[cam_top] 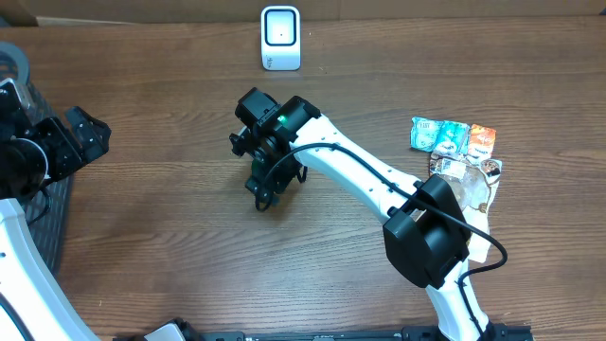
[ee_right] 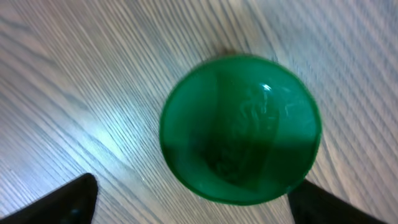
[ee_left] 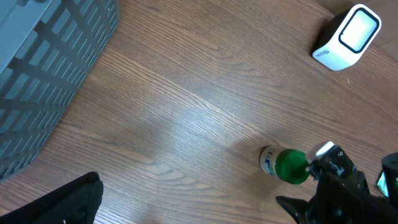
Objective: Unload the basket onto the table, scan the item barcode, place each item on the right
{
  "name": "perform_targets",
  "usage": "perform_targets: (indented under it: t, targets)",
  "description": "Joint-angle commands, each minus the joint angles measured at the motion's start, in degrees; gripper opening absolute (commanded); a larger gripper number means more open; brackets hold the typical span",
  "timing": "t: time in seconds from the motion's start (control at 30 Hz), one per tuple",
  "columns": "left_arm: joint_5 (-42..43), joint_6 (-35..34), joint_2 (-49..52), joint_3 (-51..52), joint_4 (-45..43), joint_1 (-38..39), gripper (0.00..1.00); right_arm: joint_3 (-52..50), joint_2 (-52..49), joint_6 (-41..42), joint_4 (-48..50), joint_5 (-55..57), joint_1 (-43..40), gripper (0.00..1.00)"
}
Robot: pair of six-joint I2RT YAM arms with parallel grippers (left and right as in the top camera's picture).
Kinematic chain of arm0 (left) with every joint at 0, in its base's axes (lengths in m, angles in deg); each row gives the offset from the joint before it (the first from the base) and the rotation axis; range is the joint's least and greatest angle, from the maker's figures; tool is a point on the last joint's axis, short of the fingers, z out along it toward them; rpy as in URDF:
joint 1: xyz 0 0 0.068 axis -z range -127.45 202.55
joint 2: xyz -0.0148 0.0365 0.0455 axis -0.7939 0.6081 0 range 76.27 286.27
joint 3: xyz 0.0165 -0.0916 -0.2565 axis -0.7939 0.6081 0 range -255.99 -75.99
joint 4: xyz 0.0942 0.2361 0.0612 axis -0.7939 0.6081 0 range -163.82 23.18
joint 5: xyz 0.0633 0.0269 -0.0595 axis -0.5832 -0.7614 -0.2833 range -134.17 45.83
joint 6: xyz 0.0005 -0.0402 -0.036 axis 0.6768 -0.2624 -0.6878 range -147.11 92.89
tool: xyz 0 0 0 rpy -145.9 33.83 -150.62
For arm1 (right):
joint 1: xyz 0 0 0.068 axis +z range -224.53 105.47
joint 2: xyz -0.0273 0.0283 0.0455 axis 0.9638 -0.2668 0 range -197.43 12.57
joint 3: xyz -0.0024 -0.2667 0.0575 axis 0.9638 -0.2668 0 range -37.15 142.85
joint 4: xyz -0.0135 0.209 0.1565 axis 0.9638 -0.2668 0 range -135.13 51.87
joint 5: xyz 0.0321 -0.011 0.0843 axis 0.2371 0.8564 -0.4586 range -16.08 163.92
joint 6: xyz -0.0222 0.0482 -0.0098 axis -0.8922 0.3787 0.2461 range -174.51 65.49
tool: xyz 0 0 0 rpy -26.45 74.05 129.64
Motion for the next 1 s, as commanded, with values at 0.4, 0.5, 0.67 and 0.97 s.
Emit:
perform_targets:
  t: [0.4,0.5,0.67,0.97]
  targets:
    - [0.46,1.09,0.09,-0.7,-0.09,-0.13,1.0,-1.42,2.64,48.85,9.57,-1.53,-1.51,1.0]
    - [0.48,1.09,0.09,-0.7,-0.09,-0.13,1.0,-2.67,2.6,54.23,9.62,3.76,-0.07,1.0]
    - [0.48,1.09,0.09,-0.7,-0.07,-0.13,1.0,-4.9,2.6,60.33,9.57,11.91,2.34,1.0]
    - [0.48,1.09,0.09,-0.7,-0.07,-0.13,1.0,-5.07,2.6,59.87,9.46,14.86,2.54,0.87]
